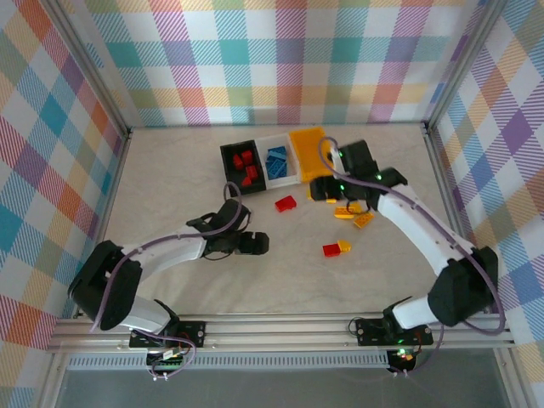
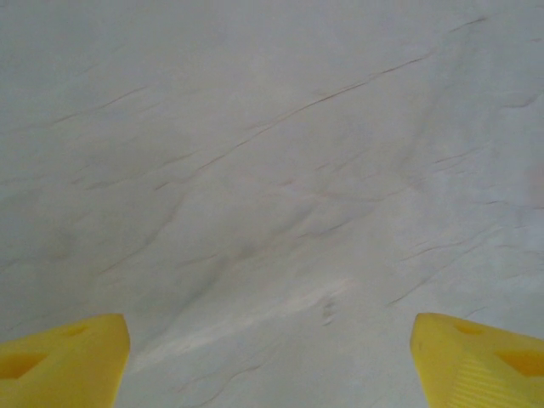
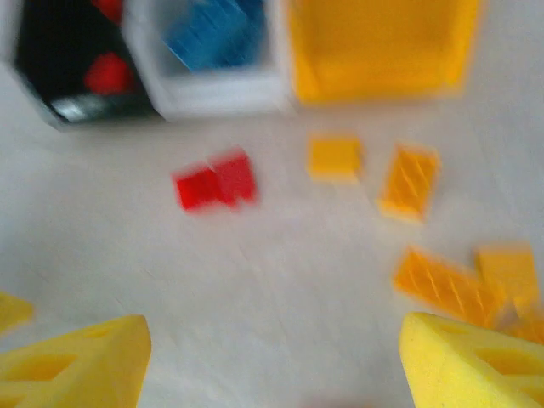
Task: Sort the legos into containers by color
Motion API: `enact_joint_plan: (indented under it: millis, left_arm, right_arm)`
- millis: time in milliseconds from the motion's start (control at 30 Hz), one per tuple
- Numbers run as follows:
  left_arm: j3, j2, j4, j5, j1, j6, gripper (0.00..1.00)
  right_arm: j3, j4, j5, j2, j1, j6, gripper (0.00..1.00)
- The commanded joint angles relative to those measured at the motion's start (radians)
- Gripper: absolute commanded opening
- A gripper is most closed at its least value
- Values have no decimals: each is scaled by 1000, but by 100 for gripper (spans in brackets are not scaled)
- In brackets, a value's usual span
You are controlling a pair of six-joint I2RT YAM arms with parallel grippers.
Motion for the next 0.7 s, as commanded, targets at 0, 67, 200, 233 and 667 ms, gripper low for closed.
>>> enact_joint_plan:
  millis: [0, 67, 200, 233, 667]
  left_arm:
    - [85, 65, 58, 29, -64, 22, 86]
    - [131, 120, 73, 45, -105, 46, 86]
    - [266, 278, 92, 110, -192, 135, 86]
    - [309, 320, 79, 123, -208, 156, 85]
    - [725, 698, -124, 205, -283, 366, 85]
  right_arm:
    - [-163, -96, 9, -55, -18, 96, 78]
    - [-229, -84, 13, -112, -21, 118, 80]
    - [-287, -83, 9, -205, -68, 153, 81]
    - [-290, -89, 10, -218, -83, 160, 82]
    - [-333, -114, -107, -401, -286, 124, 87]
